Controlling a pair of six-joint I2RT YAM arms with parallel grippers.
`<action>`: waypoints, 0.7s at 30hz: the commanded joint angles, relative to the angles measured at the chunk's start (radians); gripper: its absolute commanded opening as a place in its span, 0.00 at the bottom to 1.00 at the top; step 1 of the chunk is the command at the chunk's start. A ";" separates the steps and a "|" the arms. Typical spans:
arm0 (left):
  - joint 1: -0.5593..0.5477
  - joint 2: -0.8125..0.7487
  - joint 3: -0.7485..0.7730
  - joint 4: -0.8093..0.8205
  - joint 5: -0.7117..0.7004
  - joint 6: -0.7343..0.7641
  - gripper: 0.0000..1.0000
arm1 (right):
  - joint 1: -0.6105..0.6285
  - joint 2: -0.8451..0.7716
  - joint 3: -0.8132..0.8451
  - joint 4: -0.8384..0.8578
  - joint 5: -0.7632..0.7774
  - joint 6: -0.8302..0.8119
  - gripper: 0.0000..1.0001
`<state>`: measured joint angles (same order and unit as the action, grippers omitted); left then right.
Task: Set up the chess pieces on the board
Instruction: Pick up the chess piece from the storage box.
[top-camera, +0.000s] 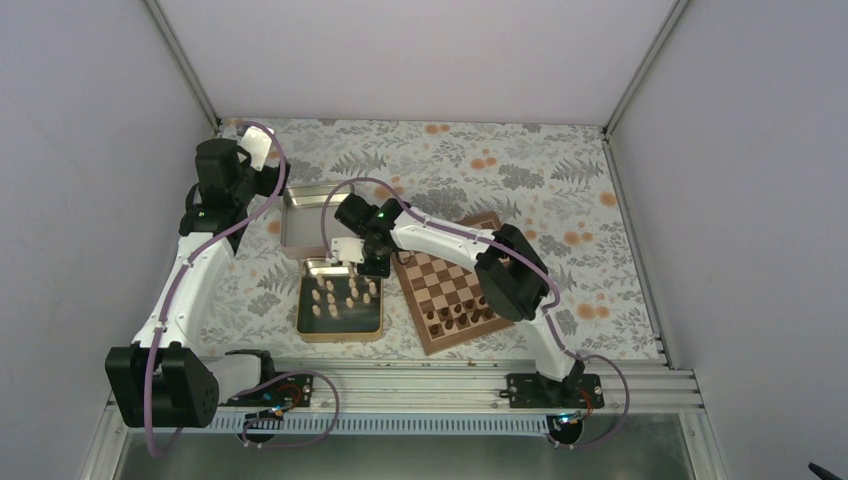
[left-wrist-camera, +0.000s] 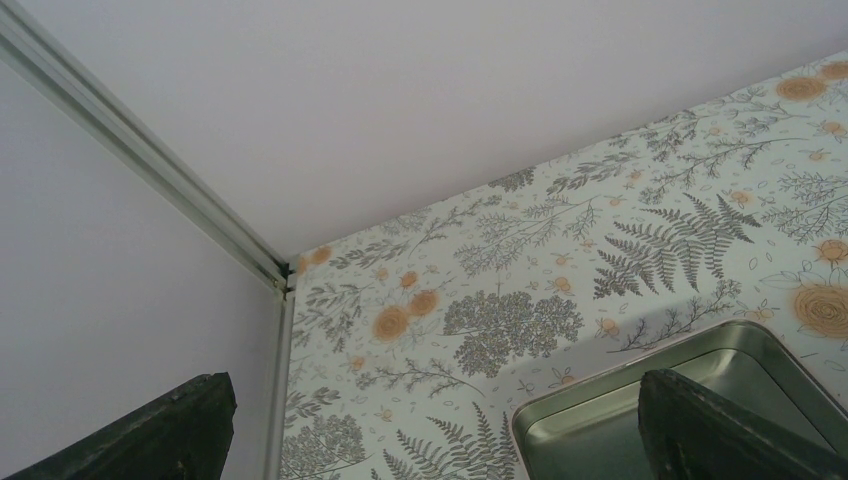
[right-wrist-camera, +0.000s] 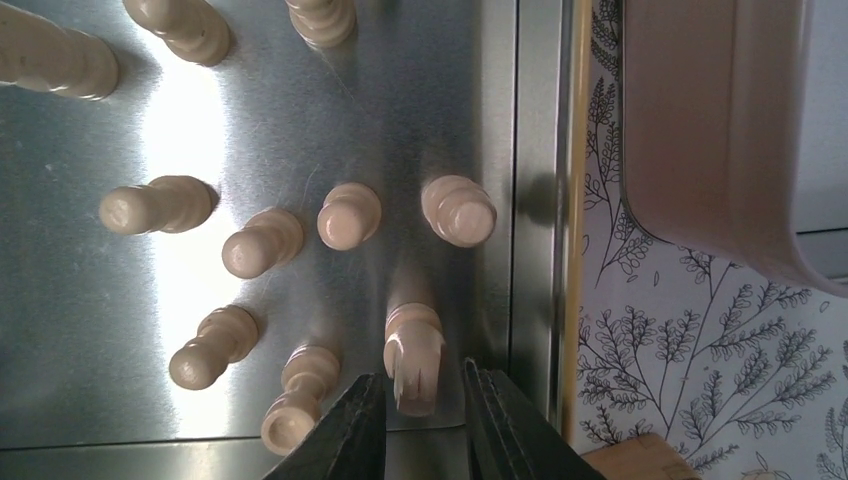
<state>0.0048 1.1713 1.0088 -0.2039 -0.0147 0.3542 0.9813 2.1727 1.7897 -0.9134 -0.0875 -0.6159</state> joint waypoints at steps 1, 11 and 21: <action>0.008 -0.015 0.001 0.016 0.007 -0.012 1.00 | 0.000 0.032 0.032 0.004 -0.007 0.010 0.22; 0.008 -0.016 0.001 0.018 0.008 -0.012 1.00 | 0.000 0.011 0.038 0.011 -0.019 0.017 0.13; 0.009 -0.018 0.005 0.014 0.006 -0.012 1.00 | -0.010 -0.136 0.078 -0.071 -0.007 0.025 0.11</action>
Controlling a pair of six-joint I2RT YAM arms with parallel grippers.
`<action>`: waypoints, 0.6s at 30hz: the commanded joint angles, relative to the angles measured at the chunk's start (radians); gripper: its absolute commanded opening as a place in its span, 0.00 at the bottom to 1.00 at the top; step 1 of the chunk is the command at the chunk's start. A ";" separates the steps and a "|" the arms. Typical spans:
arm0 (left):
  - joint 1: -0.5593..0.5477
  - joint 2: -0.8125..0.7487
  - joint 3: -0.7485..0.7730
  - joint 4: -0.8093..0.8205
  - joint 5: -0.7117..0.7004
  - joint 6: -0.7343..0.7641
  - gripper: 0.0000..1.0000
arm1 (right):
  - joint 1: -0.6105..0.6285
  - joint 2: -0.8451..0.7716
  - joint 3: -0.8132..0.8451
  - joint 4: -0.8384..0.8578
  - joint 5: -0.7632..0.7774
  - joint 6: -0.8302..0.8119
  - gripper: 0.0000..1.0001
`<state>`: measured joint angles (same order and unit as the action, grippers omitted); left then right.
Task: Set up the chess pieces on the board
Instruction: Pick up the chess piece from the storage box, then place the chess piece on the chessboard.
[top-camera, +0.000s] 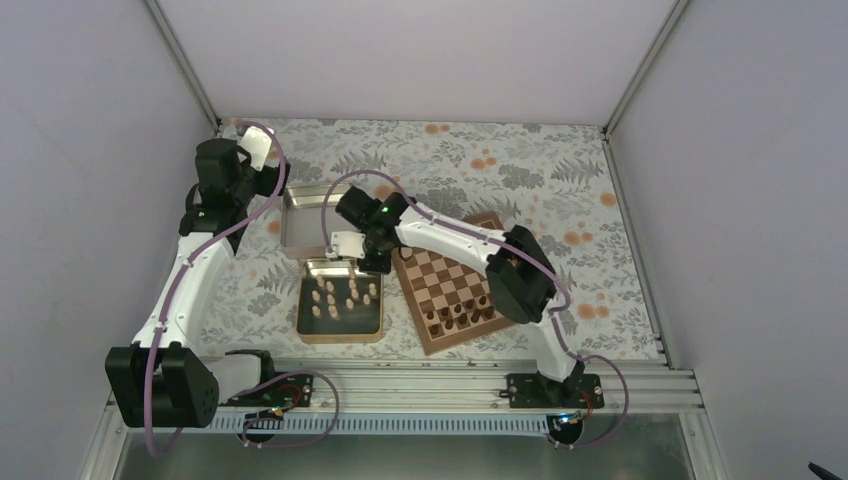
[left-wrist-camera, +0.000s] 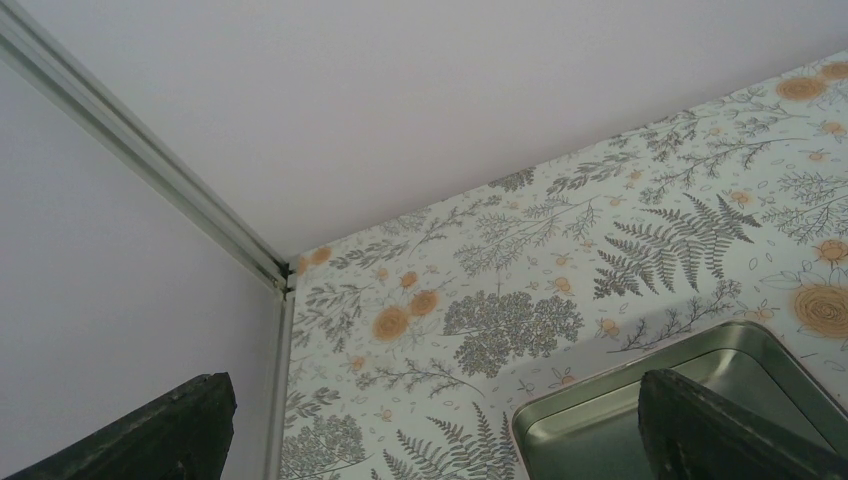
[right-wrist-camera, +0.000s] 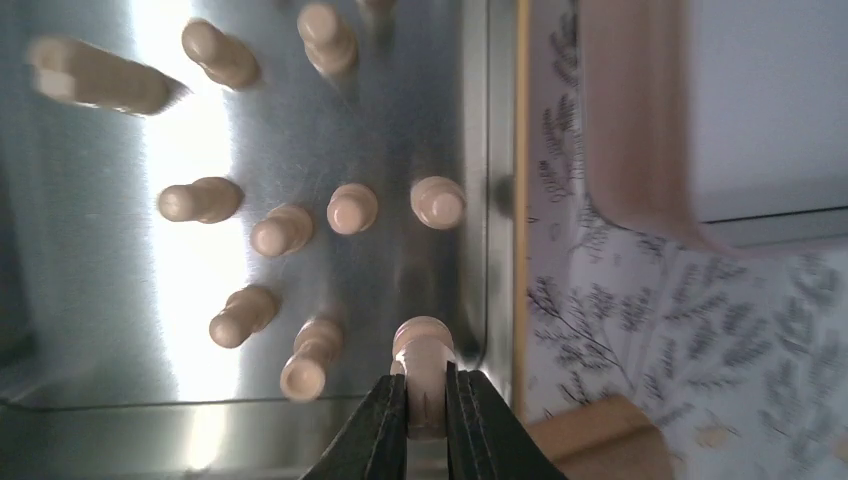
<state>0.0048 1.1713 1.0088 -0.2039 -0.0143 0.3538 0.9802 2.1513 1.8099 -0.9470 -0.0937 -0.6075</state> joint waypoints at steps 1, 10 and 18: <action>0.009 -0.018 0.007 0.013 0.004 -0.012 1.00 | -0.014 -0.132 0.063 -0.049 0.002 0.017 0.11; 0.009 -0.024 0.007 0.009 0.006 -0.011 1.00 | -0.131 -0.213 0.035 -0.074 0.032 0.001 0.11; 0.009 -0.029 0.005 0.008 0.007 -0.013 1.00 | -0.252 -0.201 -0.054 -0.028 0.063 -0.043 0.11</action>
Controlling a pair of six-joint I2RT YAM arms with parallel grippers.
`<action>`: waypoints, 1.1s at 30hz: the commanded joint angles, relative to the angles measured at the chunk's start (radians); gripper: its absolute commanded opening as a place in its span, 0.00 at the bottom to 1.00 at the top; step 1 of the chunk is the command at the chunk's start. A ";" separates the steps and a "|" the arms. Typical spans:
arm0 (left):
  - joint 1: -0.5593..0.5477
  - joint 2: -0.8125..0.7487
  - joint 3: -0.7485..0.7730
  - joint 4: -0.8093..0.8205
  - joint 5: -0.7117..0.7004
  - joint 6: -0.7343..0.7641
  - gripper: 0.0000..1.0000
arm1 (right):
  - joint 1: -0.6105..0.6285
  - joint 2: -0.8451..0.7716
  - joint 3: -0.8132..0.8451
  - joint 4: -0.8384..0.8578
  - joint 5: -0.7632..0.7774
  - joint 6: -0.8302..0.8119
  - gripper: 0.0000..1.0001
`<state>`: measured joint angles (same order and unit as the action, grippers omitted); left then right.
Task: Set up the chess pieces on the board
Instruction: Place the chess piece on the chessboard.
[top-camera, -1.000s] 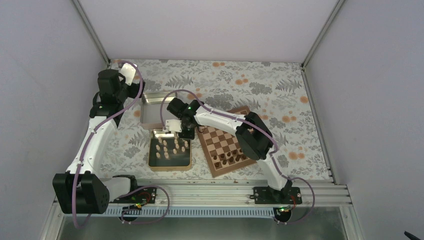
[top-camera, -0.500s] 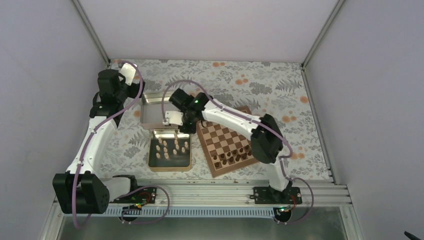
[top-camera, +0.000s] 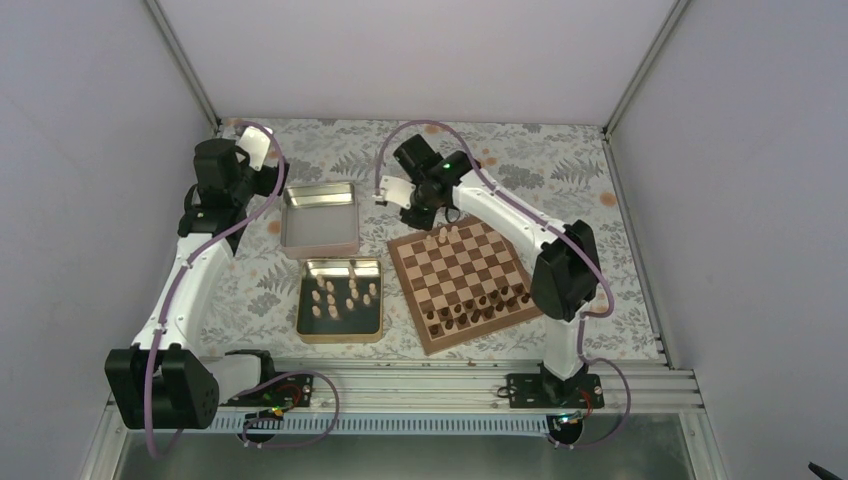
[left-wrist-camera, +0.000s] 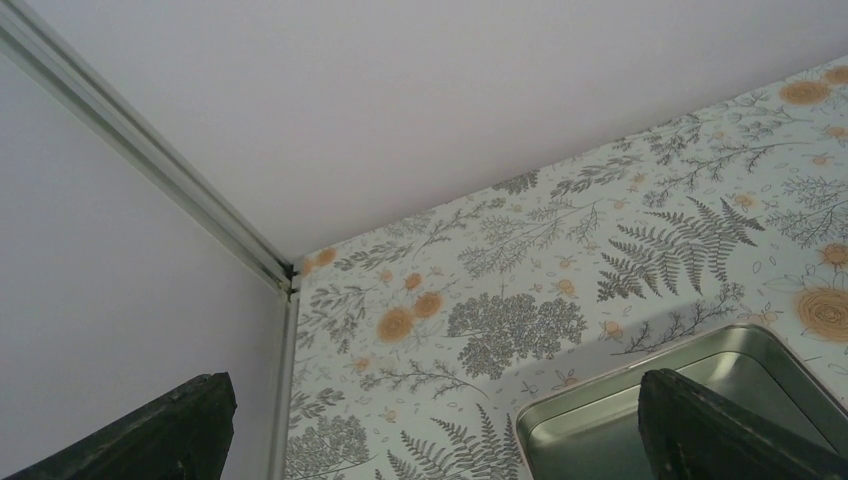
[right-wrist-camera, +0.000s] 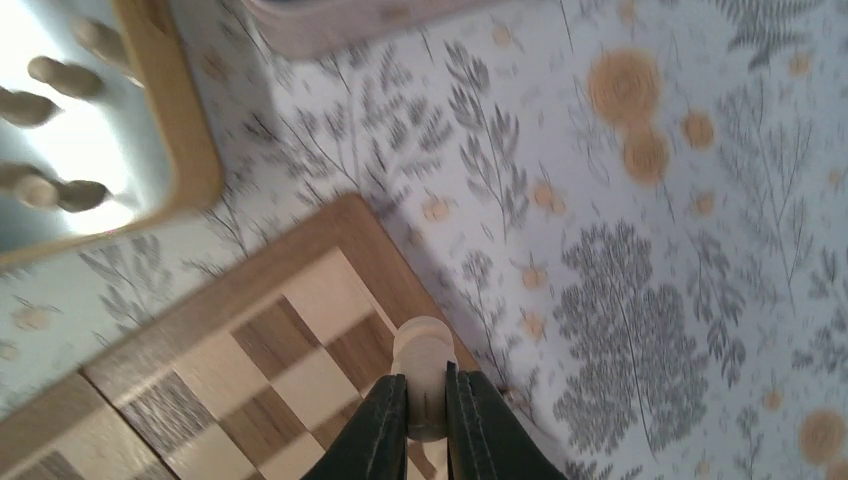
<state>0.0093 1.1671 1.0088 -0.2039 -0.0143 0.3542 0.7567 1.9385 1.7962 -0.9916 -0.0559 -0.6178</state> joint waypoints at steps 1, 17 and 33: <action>0.004 -0.026 0.005 0.009 0.007 -0.014 1.00 | -0.035 0.018 -0.052 0.019 0.029 -0.038 0.11; 0.004 -0.018 0.008 0.007 0.014 -0.017 1.00 | -0.045 0.061 -0.163 0.051 -0.039 -0.056 0.11; 0.004 -0.013 0.008 0.007 0.016 -0.015 1.00 | -0.045 0.114 -0.152 0.070 -0.037 -0.062 0.12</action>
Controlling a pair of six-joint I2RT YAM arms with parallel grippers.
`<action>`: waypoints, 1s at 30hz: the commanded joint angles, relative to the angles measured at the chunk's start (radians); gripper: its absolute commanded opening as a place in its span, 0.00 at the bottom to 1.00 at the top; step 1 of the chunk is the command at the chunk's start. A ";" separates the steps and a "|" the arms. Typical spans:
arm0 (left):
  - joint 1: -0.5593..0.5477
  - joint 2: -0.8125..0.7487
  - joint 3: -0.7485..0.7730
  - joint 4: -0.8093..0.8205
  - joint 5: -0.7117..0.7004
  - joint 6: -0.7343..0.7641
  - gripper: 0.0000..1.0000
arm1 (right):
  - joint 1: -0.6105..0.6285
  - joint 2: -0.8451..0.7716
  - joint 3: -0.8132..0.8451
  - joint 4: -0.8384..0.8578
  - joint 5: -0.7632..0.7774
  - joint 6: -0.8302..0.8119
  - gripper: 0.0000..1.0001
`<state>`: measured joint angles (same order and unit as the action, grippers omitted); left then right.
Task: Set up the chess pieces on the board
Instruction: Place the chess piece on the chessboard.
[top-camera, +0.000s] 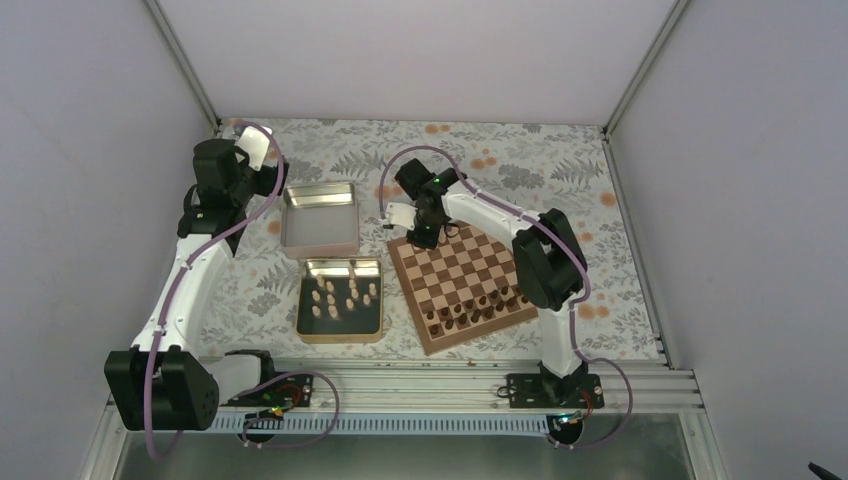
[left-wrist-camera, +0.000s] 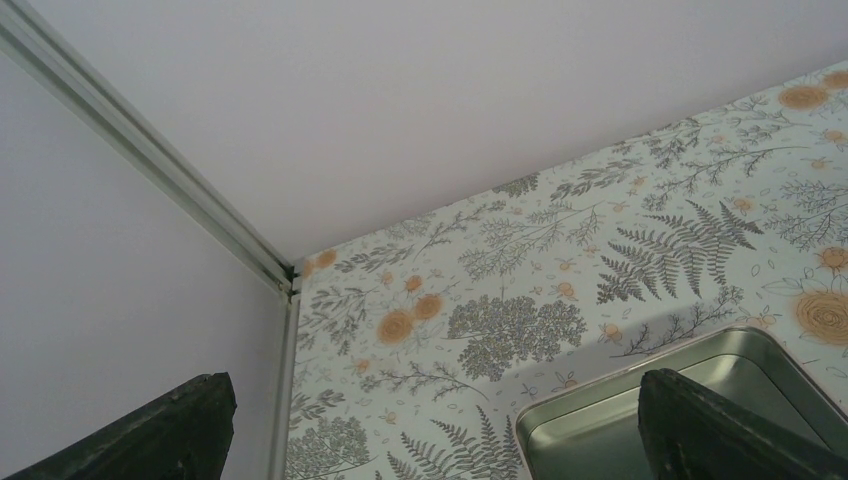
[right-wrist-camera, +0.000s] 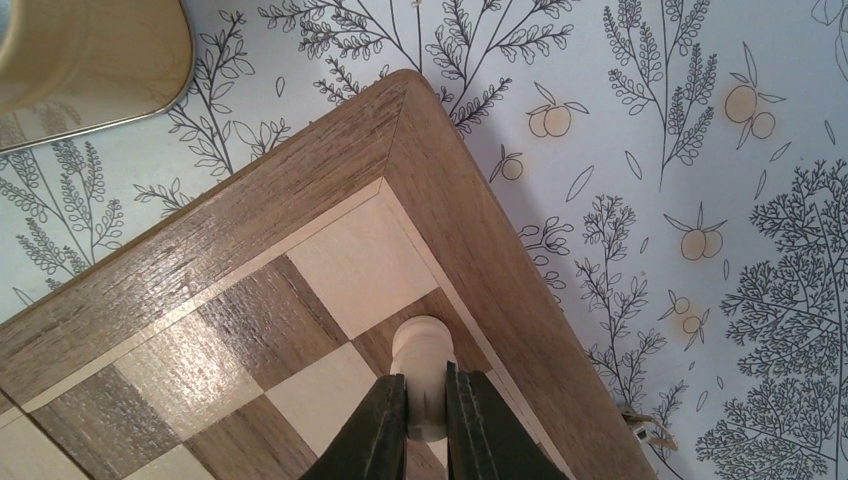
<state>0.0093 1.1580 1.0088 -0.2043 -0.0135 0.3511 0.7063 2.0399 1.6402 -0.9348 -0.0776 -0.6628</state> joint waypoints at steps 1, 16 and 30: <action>0.005 -0.003 0.007 0.007 0.016 -0.012 1.00 | 0.005 0.014 0.004 0.014 -0.014 -0.017 0.12; 0.004 -0.001 0.005 0.008 0.019 -0.009 1.00 | 0.005 -0.014 0.017 0.005 0.002 -0.012 0.23; 0.003 -0.001 0.011 0.005 0.025 -0.012 1.00 | 0.035 -0.073 0.139 -0.060 0.005 0.003 0.31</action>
<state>0.0093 1.1584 1.0088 -0.2043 -0.0055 0.3511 0.7120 2.0033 1.7039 -0.9718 -0.0727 -0.6640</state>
